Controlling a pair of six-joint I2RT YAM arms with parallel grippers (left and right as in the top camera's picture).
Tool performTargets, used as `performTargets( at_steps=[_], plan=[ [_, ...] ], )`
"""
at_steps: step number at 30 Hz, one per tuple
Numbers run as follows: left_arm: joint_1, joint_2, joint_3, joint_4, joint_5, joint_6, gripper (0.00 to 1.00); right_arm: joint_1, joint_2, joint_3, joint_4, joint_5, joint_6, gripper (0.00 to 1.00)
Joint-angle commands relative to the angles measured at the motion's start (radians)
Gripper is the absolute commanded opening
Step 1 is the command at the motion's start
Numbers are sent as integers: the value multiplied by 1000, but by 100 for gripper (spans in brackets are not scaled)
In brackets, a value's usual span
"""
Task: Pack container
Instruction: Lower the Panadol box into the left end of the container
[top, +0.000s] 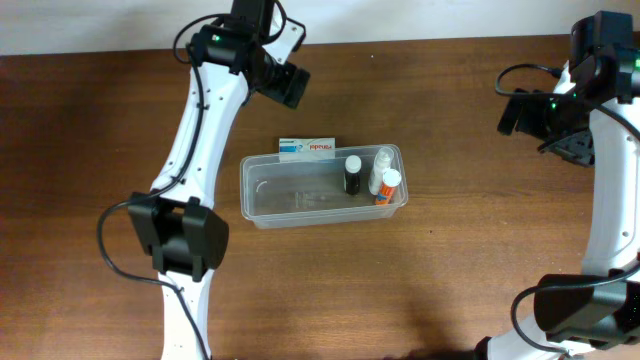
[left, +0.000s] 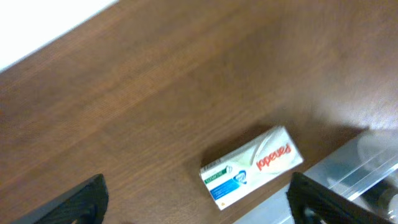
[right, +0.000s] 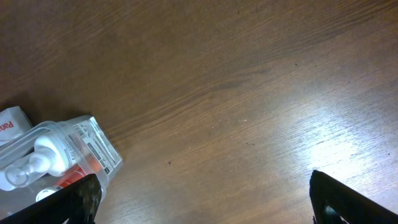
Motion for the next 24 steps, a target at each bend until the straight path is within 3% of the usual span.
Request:
performTargets(
  at_steps=[1,7,18,24],
  plan=[
    [0,77,11,-47,28,185,97,-2,-3,5,0,9,5,98],
    [1,131,11,-143,27,362,98,-2,-3,5,0,9,5,98],
    [-2,163,11,-139,52,621,97,-2,-3,5,0,9,5,98],
    [-2,214,11,-130,52,649,98,-2,-3,5,0,9,5,98]
  ],
)
